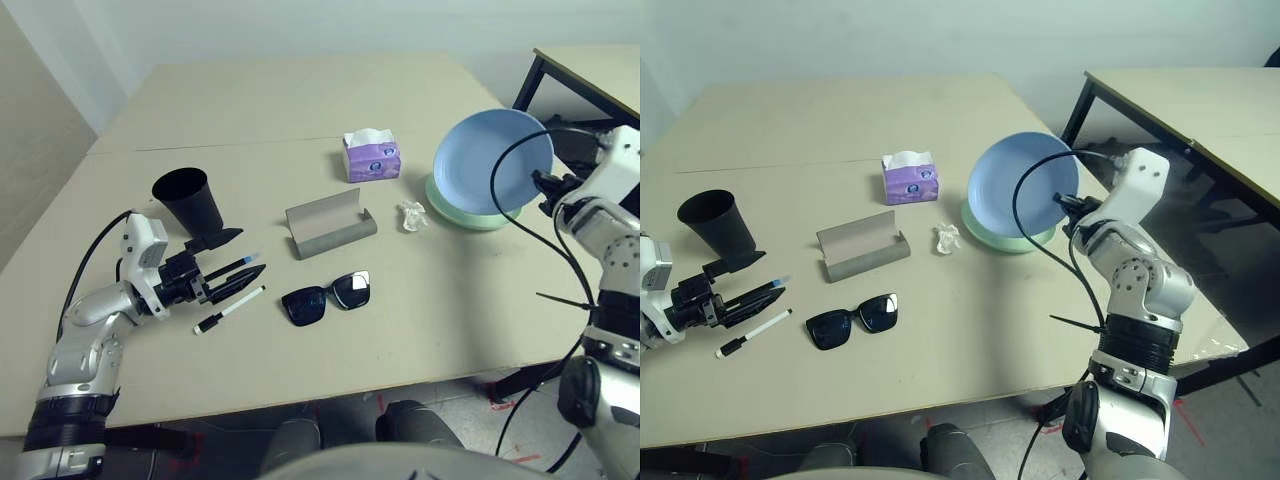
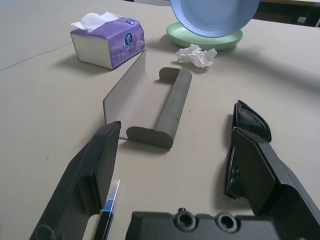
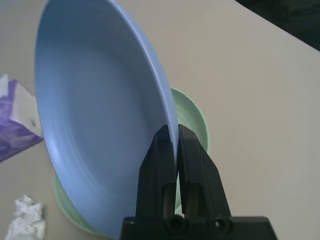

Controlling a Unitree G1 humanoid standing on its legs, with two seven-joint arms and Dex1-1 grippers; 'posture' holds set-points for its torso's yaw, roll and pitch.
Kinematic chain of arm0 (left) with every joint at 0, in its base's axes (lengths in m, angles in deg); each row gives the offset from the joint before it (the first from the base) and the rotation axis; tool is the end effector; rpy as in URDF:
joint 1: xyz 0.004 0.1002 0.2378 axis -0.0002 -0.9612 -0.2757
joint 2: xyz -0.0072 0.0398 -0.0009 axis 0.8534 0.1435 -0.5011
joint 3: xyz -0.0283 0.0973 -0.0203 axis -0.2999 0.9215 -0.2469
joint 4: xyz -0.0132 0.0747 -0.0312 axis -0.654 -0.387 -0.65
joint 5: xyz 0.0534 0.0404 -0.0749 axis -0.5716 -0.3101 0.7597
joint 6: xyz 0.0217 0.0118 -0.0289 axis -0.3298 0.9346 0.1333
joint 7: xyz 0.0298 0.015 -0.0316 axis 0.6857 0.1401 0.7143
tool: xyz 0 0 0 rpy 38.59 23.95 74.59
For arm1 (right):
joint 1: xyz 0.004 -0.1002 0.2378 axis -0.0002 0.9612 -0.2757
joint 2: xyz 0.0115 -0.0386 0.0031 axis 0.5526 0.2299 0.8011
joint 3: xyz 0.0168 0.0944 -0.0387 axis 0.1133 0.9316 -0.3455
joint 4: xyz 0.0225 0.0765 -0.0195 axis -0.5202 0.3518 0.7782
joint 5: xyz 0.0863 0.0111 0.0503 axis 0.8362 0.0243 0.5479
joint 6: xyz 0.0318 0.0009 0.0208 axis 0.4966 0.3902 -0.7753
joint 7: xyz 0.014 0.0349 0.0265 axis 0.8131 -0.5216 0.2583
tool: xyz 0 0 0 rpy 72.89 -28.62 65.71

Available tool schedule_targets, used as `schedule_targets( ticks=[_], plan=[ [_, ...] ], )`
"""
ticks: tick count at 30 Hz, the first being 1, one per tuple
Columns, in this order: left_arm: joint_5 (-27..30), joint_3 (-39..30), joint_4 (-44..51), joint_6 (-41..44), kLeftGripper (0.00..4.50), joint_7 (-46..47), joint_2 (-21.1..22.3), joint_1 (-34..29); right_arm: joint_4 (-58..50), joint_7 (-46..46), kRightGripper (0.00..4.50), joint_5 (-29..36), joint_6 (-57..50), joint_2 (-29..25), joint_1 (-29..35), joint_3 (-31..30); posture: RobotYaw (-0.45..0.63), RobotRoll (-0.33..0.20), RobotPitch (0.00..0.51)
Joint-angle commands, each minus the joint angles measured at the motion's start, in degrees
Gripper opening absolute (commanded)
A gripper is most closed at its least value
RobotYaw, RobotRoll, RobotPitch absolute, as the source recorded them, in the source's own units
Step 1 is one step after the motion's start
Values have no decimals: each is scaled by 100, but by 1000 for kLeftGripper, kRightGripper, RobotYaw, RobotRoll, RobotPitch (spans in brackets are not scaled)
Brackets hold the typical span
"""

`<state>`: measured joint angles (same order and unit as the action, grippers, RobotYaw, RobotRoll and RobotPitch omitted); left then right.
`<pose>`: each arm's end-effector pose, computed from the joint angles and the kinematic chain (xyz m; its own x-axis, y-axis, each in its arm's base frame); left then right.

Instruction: Organize and tidy the items on the table.

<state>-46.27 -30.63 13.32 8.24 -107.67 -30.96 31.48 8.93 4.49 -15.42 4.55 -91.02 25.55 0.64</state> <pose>0.1965 0.3164 0.1101 0.6423 -0.7593 -0.1042 0.7660 0.6317 0.1193 0.2714 -0.2707 0.1638 0.9543 -0.1525 -0.2568 0.2169 0.9450 0.2448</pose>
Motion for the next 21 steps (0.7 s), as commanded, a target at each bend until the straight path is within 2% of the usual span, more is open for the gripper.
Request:
schedule_targets(
  ticks=[1,2,6,15,19,21],
  plan=[
    [-123,60,74,-69,4500,-51,-7,-57,36,-31,43,-166,69,-42,-118,-39,-50,0,0],
    [-128,65,84,-69,4500,-50,-13,-58,31,-25,43,-177,37,-29,-126,-36,-50,0,0],
    [-137,70,97,-46,4500,-52,-33,7,-97,25,1062,-162,-92,8,-101,-7,-57,0,0],
    [-166,197,-44,-33,4500,-130,-93,267,-644,466,4422,134,-521,-174,114,136,-92,0,0],
    [-170,210,-123,-32,4500,-165,-96,341,-1192,1286,4470,524,-734,-311,537,-192,-98,0,0],
    [-164,203,-170,-41,4500,-202,-90,357,-1645,1887,4470,524,-680,-523,964,-774,-99,0,0]
  ],
)
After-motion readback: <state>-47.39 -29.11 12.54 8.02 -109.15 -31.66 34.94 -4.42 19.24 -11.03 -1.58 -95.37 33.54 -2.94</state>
